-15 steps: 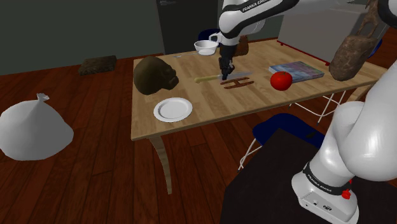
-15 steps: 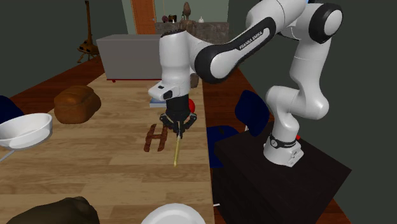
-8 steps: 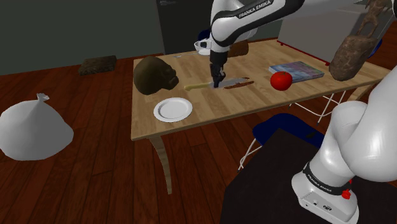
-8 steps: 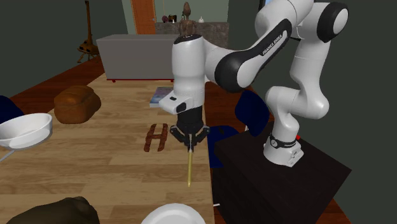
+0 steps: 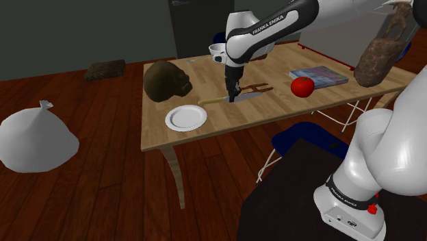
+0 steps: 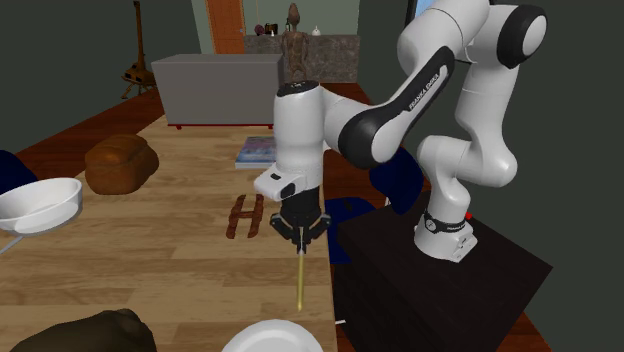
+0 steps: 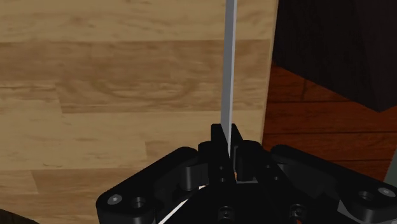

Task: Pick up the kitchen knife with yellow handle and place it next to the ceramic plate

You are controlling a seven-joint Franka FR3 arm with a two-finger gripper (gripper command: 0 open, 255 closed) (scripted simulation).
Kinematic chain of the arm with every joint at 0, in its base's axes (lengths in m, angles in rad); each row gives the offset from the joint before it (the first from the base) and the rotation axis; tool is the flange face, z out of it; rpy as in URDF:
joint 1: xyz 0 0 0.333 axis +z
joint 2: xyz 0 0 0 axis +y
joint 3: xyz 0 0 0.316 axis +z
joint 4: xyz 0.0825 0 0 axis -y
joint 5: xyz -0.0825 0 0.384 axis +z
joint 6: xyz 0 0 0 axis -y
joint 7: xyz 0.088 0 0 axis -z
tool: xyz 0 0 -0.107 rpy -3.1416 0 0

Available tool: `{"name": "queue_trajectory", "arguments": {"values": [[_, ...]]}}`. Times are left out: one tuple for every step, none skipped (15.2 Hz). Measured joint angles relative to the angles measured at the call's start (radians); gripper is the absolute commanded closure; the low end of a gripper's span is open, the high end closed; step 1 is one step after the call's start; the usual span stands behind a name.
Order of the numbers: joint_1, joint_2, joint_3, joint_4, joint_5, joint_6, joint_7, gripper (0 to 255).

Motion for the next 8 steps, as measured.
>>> {"name": "queue_trajectory", "arguments": {"values": [[0.0, 0.007, 0.0, -0.008, 0.004, 0.015, -0.003, 255], [0.001, 0.013, 0.0, -0.015, 0.007, 0.027, -0.005, 255], [0.0, 0.023, -0.002, -0.02, 0.012, 0.041, -0.01, 255], [0.0, 0.031, -0.003, -0.025, 0.017, 0.053, -0.015, 255], [-0.001, 0.037, -0.004, -0.032, 0.02, 0.066, -0.02, 255], [0.0, 0.047, -0.004, -0.037, 0.026, 0.08, -0.022, 255], [0.0, 0.055, -0.004, -0.045, 0.03, 0.094, -0.027, 255], [0.0, 0.061, -0.004, -0.052, 0.034, 0.107, -0.03, 255]]}}
